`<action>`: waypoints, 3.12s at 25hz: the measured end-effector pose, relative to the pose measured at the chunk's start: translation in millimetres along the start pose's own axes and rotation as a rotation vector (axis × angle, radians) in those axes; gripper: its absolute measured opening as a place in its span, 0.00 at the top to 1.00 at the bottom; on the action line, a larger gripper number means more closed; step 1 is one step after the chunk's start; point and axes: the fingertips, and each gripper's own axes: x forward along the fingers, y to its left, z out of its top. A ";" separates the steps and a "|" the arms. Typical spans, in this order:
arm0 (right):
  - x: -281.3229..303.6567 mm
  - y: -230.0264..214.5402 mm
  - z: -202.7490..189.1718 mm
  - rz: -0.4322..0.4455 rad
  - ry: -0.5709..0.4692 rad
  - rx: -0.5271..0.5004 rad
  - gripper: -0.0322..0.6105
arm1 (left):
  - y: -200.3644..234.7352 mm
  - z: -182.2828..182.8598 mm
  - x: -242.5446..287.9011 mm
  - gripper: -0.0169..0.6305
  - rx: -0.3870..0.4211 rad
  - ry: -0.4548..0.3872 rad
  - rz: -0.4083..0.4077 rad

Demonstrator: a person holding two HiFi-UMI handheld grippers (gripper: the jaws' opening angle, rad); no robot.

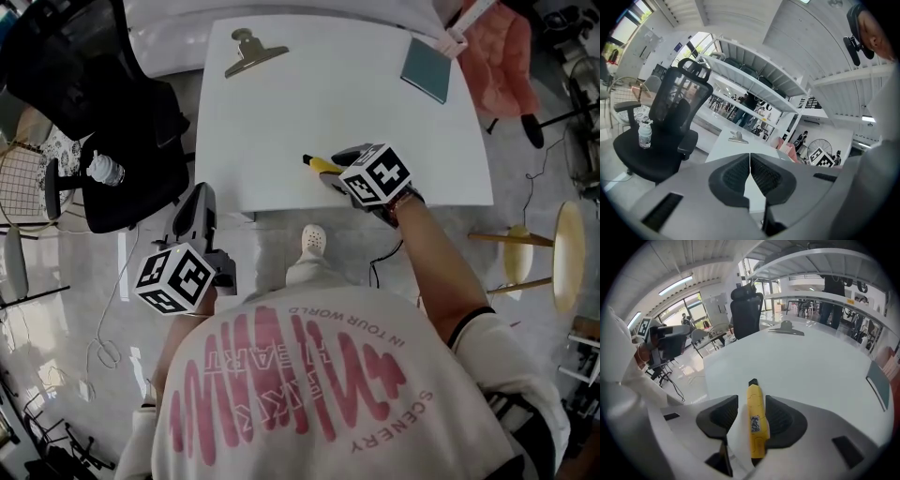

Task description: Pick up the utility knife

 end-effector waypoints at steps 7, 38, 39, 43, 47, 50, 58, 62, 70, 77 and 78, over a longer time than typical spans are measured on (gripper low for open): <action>6.8 -4.4 -6.3 -0.031 0.079 -0.029 0.64 | 5.3 0.3 -2.8 0.94 0.001 0.006 0.010; 15.3 -7.4 -11.7 -0.066 0.182 -0.068 0.69 | 14.1 -2.6 -3.0 0.94 -0.034 -0.007 0.021; 15.0 -8.0 -11.7 -0.072 0.182 -0.061 0.72 | 14.0 -2.4 -3.1 0.94 -0.034 -0.007 0.022; 14.0 -8.8 -11.5 -0.088 0.178 -0.038 0.74 | 13.3 -1.6 -4.2 0.94 -0.033 -0.007 0.020; 12.5 -8.6 -12.5 -0.099 0.180 -0.030 0.74 | 11.8 -1.8 -4.7 0.94 -0.035 -0.004 0.017; 10.8 -9.5 -13.5 -0.112 0.184 -0.027 0.74 | 10.8 0.6 -3.6 0.94 -0.035 -0.005 0.014; 4.8 -9.0 -19.6 -0.162 0.160 0.002 0.75 | 7.0 -0.4 -5.6 0.94 -0.030 -0.005 0.000; -2.3 -11.7 -17.2 -0.201 0.113 0.046 0.75 | 4.7 1.0 -6.3 0.94 -0.023 -0.002 -0.010; -26.2 -23.2 2.1 -0.330 -0.079 0.169 0.75 | -6.9 2.0 -6.1 0.94 -0.011 0.011 -0.048; -48.6 -27.3 18.6 -0.384 -0.245 0.279 0.75 | -10.6 14.1 -2.8 0.94 0.002 0.001 -0.073; -51.1 -27.4 20.5 -0.387 -0.265 0.285 0.75 | -11.6 16.1 -1.7 0.94 0.004 -0.002 -0.077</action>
